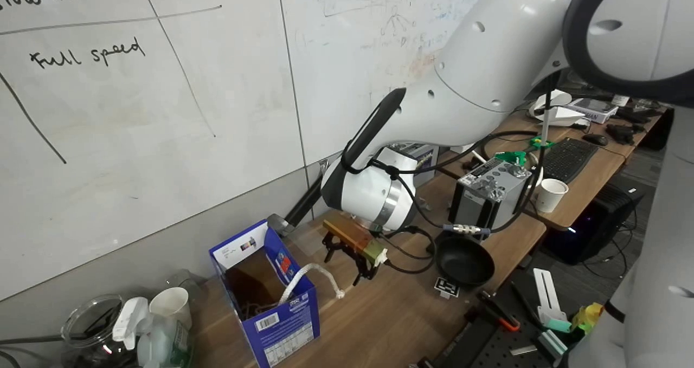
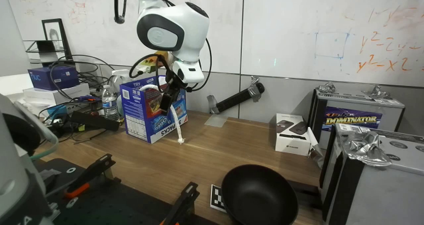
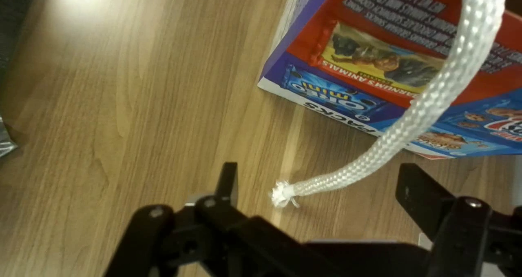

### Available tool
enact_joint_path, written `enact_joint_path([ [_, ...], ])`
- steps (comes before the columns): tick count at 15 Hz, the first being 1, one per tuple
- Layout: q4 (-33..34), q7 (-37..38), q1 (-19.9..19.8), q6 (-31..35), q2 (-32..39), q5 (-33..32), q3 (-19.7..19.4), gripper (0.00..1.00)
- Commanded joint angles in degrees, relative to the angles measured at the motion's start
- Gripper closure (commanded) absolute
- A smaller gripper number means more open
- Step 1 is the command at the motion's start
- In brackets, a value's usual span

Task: Put the ropes into the box.

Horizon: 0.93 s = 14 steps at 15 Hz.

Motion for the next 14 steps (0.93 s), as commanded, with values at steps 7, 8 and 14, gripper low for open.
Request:
enact_joint_path([
  [7,2.0,-5.1,-0.9,2.6,0.5,2.3,-0.8,0.0],
  [8,2.3,-5.9,-0.9,2.6,0.8,2.6,-0.7,0.0],
  [14,6.0,-13.4,-1.5,1.6,4.0,8.2,0.0,0.0],
])
